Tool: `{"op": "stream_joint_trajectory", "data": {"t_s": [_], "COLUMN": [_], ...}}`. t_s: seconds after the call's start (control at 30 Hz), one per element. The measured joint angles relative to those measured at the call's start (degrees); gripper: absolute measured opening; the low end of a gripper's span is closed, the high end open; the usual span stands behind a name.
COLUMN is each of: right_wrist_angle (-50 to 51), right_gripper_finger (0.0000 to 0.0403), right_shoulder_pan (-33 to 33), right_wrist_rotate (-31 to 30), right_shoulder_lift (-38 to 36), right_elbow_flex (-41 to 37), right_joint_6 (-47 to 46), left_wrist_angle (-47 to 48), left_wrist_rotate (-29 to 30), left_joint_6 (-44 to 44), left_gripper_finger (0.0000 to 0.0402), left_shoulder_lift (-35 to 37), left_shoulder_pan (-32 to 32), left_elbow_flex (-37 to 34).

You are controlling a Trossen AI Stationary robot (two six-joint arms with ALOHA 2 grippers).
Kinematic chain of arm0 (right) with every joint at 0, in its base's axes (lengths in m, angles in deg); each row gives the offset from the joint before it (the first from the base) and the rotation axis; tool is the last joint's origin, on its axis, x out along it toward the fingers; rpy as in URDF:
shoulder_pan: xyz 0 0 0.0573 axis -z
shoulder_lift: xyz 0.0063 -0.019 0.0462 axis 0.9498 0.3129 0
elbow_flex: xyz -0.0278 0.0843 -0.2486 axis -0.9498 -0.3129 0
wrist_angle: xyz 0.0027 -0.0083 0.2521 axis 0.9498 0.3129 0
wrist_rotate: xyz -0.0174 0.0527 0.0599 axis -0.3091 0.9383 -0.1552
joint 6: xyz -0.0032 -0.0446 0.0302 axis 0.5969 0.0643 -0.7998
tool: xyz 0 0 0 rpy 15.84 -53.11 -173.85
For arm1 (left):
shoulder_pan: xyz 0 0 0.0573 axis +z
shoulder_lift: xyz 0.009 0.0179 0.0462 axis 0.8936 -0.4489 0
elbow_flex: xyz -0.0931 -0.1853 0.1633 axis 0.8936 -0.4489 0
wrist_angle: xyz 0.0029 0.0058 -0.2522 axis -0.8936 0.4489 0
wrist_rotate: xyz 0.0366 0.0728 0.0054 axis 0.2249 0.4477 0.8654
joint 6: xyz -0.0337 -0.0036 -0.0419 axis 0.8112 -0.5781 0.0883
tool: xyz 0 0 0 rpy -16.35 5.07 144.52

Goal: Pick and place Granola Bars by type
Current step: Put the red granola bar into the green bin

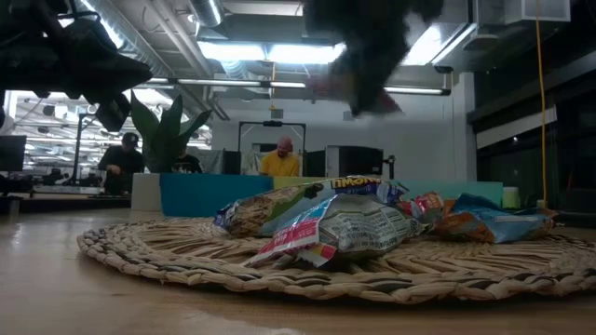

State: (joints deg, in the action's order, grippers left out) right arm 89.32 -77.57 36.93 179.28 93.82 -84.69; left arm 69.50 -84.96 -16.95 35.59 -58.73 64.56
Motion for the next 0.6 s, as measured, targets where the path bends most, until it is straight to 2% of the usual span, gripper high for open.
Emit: {"op": "stream_joint_trajectory", "data": {"t_s": [0.3,0.53,0.6], "right_wrist_angle": [12.7,24.2,24.4], "right_gripper_finger": [0.0078,0.0078,0.0078], "right_shoulder_pan": [0.0,0.9,1.2], "right_wrist_rotate": [-7.0,-9.6,-11.8], "right_shoulder_lift": [0.0,0.0,-2.6], "right_elbow_flex": [20.3,37.0,35.9], "right_joint_6": [-4.5,-9.5,-10.0], "left_wrist_angle": [0.0,0.0,0.0], "left_wrist_rotate": [0.0,0.0,0.0], "left_joint_6": [-2.2,-2.2,-2.2], "left_gripper_finger": [0.0031,0.0031,0.0031], "left_shoulder_lift": [0.0,0.0,0.0], "left_shoulder_pan": [0.0,0.0,0.0], "left_elbow_flex": [0.0,0.0,0.0]}}
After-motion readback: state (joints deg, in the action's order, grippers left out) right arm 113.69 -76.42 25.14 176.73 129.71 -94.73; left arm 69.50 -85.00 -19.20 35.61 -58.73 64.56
